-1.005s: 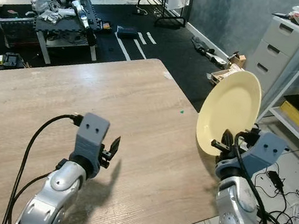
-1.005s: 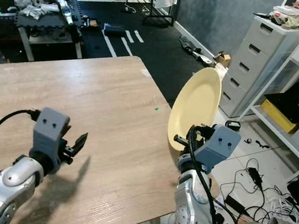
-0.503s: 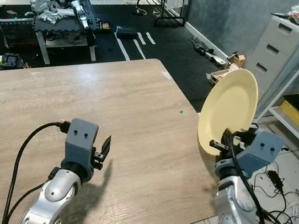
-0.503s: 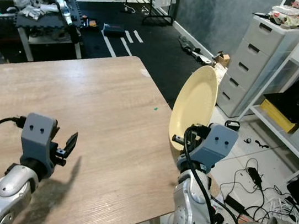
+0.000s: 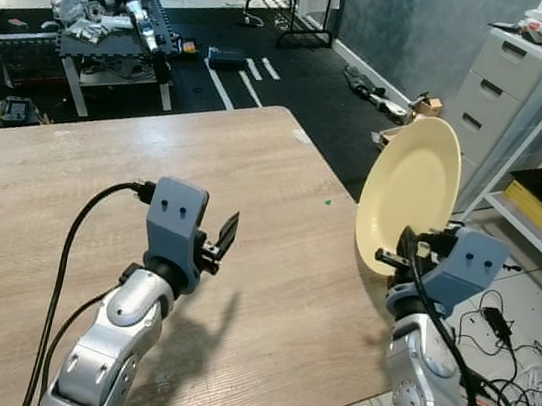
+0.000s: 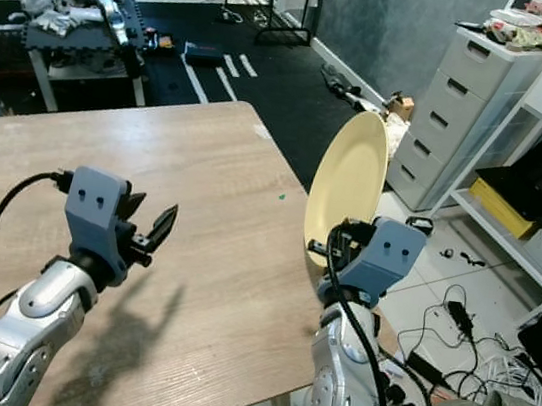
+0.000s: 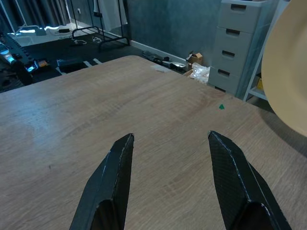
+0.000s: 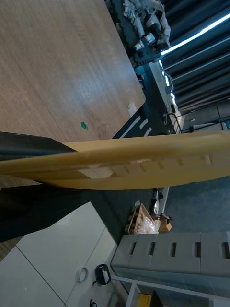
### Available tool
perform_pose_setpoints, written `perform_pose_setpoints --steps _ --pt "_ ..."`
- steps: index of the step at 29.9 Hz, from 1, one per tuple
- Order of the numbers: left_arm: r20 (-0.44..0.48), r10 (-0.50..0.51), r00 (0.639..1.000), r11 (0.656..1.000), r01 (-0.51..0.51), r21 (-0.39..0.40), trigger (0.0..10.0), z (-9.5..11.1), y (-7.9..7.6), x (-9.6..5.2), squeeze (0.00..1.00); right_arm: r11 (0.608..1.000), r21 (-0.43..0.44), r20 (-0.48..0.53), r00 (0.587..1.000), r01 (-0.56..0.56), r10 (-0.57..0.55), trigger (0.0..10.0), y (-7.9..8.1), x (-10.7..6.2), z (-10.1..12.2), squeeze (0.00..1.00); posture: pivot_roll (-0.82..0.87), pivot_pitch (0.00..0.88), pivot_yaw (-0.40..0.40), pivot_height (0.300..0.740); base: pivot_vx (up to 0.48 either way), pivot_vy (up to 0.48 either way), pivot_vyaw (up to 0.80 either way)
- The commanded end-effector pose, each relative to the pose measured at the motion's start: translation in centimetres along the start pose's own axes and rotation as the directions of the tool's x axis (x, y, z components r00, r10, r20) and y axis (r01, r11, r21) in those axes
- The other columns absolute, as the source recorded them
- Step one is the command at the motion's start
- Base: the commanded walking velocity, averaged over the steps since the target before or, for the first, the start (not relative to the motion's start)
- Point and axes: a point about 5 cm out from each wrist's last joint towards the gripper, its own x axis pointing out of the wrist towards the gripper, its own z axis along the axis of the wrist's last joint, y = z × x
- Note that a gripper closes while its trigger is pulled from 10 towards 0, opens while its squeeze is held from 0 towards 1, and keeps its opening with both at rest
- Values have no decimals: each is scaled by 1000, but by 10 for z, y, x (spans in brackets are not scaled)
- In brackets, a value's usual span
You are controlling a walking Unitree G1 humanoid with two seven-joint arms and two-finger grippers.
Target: Setting the table
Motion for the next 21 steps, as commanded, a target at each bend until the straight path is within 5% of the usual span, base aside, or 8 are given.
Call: perform_pose_setpoints --steps 1,8,21 --pt "-2 2 1000 1000 -2 12 10000 -2 3 0 0 1000 -8 10 1000 -2 3 10000 1 0 0 0 -35 0 95 740 0 0 0" --pt "5 -4 1000 1000 4 21 10000 0 3 1 0 1000 -8 14 1000 2 -2 10000 0 1 1 0 -31 0 95 740 0 0 0" --pt "10 -8 1000 1000 8 21 10000 -1 3 1 0 1000 -14 13 1000 9 -9 10000 -3 1 0 0 -29 0 92 740 -331 0 0"
